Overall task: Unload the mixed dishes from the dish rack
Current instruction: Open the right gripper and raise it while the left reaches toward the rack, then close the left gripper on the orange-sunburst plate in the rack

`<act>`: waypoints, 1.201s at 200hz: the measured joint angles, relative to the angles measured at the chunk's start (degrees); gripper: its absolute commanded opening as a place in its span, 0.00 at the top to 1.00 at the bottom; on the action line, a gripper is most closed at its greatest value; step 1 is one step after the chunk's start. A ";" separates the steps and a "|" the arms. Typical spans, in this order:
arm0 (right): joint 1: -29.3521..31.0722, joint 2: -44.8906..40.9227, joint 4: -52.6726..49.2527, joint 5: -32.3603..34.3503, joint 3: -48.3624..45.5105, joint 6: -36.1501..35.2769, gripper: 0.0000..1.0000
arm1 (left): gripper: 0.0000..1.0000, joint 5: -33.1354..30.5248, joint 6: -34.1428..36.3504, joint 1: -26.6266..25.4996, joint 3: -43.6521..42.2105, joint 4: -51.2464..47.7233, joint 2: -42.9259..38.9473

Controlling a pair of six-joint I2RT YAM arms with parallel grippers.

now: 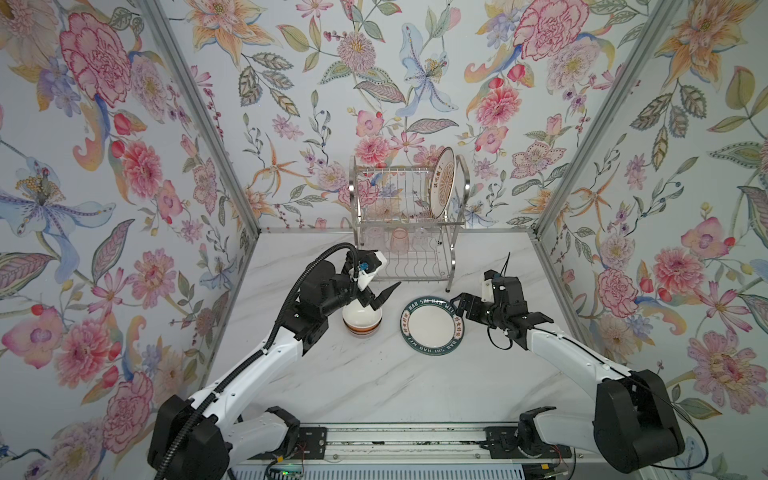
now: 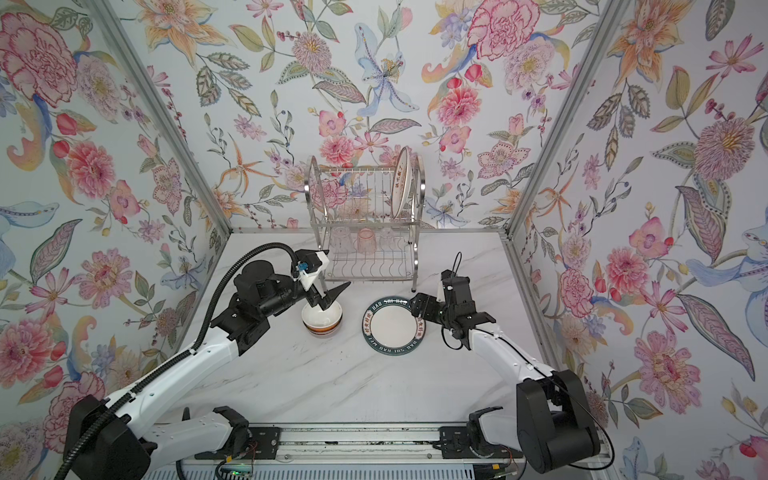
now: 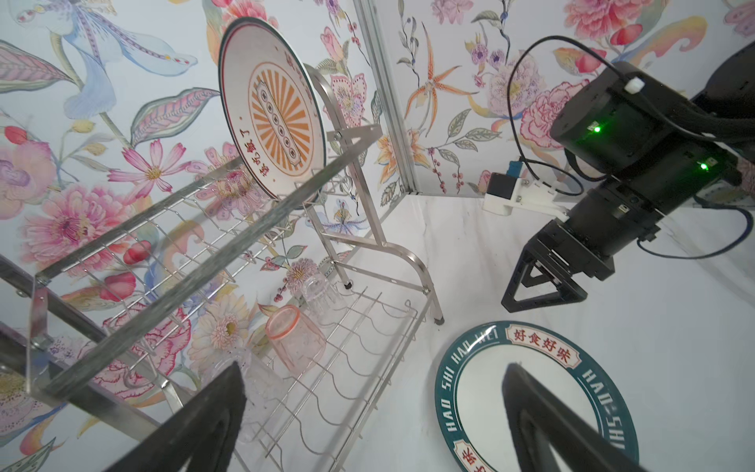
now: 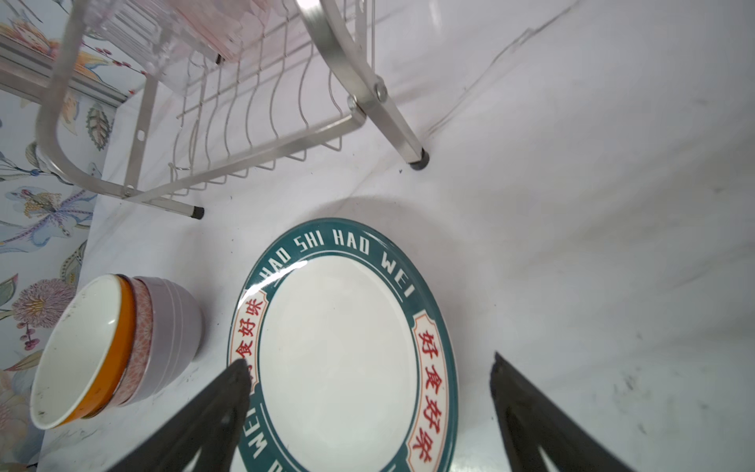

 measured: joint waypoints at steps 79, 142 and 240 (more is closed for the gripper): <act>3.08 -11.08 11.69 4.85 -2.36 -9.84 0.01 | 0.05 -3.02 -6.10 -2.38 15.04 7.93 14.36; 4.72 -16.94 24.57 7.58 -10.10 -15.56 0.01 | 0.18 -8.68 -6.82 -6.67 30.84 6.78 29.53; 4.72 -24.90 33.29 10.82 -16.96 -18.32 0.01 | 0.35 -10.69 -12.07 -8.04 53.44 3.93 47.80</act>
